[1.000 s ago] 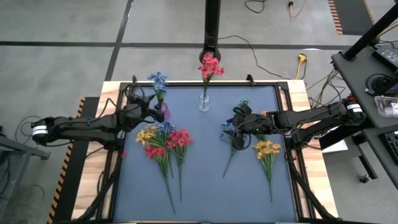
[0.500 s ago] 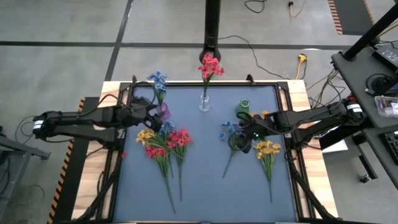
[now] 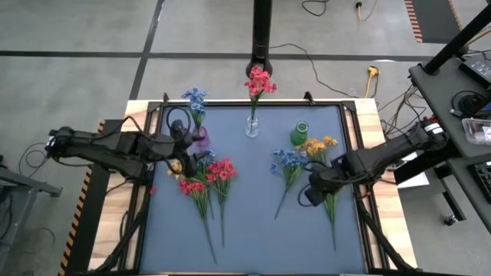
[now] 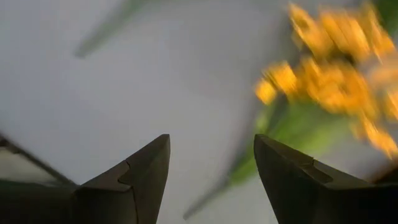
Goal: Sort flowers into vase by color
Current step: Put the right yellow flower into the green vase
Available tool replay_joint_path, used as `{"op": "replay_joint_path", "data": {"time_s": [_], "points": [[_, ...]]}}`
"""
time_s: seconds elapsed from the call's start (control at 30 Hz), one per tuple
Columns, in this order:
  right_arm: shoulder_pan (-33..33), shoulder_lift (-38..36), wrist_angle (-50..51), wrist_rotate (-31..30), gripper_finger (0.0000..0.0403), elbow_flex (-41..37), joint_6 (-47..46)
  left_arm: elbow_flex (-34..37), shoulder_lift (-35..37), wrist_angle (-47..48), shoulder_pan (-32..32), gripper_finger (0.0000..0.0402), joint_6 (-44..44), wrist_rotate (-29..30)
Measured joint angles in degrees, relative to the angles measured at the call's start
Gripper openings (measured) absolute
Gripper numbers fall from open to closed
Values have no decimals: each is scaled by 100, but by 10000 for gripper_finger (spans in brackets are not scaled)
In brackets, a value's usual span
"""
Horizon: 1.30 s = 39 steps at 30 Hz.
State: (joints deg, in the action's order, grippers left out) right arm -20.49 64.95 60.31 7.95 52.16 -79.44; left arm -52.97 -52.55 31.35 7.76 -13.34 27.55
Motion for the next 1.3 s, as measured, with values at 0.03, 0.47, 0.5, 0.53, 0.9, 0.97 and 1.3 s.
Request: {"op": "replay_joint_path", "data": {"time_s": [0.03,0.47,0.5,0.53,0.9,0.97,1.3], "points": [[-142,16,150,3,224,0,-265,-37,-36,2,22,242,42,2],[-993,793,465,-11,283,-234,-1764,-88,-423,31,44,242,213,32],[-996,907,444,0,286,-241,-1766,-87,-443,31,44,242,224,35],[-994,1026,424,1,288,-243,-1766,-87,-462,34,44,242,234,37],[-990,2103,53,-1,269,-257,-1412,-83,-633,57,40,242,238,37],[-990,2226,64,-1,262,-283,-1364,-83,-662,57,40,242,236,37],[-988,2332,-147,-186,185,-391,-1302,-78,-808,51,40,242,235,37]]}}
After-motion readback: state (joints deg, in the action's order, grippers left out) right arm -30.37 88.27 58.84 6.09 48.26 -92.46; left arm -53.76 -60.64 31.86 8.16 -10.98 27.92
